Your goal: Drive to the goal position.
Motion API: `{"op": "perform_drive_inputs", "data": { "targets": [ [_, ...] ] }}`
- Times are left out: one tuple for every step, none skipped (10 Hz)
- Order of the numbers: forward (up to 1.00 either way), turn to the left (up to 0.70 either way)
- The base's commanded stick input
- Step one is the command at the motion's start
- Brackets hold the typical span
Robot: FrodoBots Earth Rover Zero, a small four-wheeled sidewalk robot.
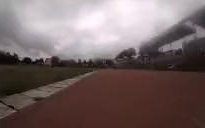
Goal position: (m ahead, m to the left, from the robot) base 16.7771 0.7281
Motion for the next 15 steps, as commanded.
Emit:
{"op": "perform_drive_inputs", "data": {
  "targets": [
    [0.70, 0.00],
    [0.70, 0.00],
    [0.70, 0.00],
    [0.70, 0.06],
    [0.70, 0.11],
    [0.70, 0.06],
    [0.70, 0.02],
    [0.70, -0.33],
    [0.70, -0.13],
    [0.70, 0.01],
    [0.70, 0.05],
    [0.70, 0.06],
    [0.70, 0.04],
    [0.70, 0.03],
    [0.70, 0.00]
  ]
}}
